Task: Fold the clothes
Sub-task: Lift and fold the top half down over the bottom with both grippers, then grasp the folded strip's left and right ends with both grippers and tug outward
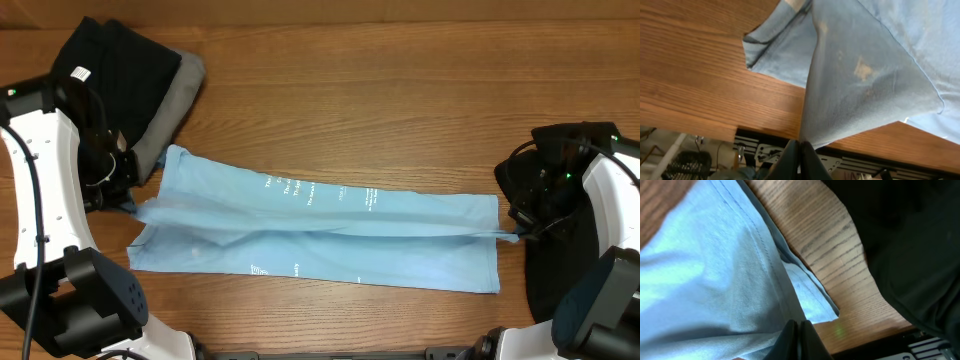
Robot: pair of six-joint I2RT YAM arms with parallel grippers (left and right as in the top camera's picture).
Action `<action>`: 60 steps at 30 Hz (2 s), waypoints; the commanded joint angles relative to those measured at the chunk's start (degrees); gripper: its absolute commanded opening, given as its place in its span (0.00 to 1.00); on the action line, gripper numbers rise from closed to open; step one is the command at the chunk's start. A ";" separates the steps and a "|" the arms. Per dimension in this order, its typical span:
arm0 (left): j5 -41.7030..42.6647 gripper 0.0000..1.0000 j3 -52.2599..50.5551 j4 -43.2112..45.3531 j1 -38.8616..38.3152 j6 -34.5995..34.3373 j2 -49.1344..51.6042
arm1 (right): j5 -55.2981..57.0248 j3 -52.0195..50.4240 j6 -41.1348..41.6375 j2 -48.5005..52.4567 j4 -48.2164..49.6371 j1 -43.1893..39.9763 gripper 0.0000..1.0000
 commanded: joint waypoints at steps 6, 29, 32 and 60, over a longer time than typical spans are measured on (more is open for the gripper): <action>-2.67 0.06 -1.97 -0.15 0.46 -1.03 -1.62 | 2.75 -1.25 1.38 -1.68 -0.90 -0.07 0.05; -3.23 0.41 -1.90 0.90 0.46 -1.88 -1.62 | 0.74 -2.69 2.60 -1.68 4.48 -0.07 0.44; -2.34 0.46 -1.90 1.38 0.46 -1.86 -1.62 | -3.08 -0.61 0.46 -1.90 5.81 -0.07 0.44; -8.63 0.54 -13.05 35.36 -12.17 -3.56 -1.18 | -22.36 0.63 -7.08 -9.29 6.93 -0.02 0.52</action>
